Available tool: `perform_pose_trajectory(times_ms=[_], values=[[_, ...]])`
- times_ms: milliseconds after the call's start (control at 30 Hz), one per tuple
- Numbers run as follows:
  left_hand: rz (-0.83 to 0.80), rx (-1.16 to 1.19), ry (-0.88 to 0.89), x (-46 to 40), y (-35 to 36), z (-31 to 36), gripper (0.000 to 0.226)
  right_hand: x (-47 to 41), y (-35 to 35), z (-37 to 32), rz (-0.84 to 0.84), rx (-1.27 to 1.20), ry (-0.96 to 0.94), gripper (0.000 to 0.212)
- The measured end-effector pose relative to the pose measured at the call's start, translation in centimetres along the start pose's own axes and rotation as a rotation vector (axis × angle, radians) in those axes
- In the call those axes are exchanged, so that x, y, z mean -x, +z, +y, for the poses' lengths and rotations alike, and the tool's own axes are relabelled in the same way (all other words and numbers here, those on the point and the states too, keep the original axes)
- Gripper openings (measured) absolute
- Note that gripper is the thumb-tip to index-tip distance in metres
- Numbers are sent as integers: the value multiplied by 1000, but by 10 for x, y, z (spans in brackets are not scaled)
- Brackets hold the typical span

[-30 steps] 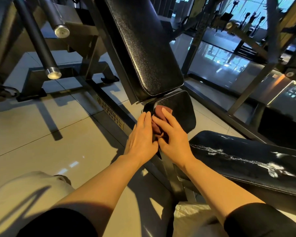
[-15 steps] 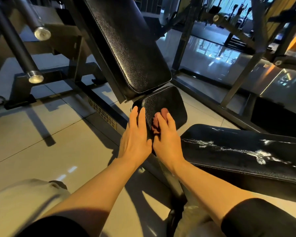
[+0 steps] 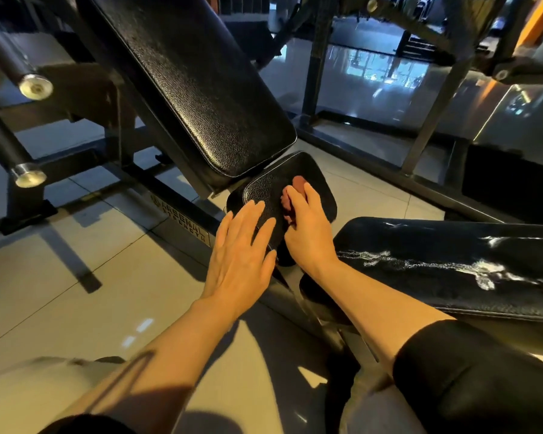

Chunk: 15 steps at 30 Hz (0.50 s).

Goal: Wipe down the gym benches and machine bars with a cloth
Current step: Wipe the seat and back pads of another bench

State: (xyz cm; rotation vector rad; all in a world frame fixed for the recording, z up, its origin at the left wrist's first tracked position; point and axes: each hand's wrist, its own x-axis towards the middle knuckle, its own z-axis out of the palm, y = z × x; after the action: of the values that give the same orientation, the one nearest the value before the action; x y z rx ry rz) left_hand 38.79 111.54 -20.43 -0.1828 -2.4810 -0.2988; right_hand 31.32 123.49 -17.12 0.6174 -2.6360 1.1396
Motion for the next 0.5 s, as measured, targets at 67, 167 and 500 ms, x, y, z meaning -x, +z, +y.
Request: perform_pose_trajectory(times_ms=[67,167,500], values=[[24,-10,27,-5,1,-6,53,-13,-3,7,-22,1,16,59],[52,27,62,-9,1,-11,46,-36,-8,22,8,-19,145,58],[15,52,149,-18,1,-19,46,3,12,11,70,51,254,48]])
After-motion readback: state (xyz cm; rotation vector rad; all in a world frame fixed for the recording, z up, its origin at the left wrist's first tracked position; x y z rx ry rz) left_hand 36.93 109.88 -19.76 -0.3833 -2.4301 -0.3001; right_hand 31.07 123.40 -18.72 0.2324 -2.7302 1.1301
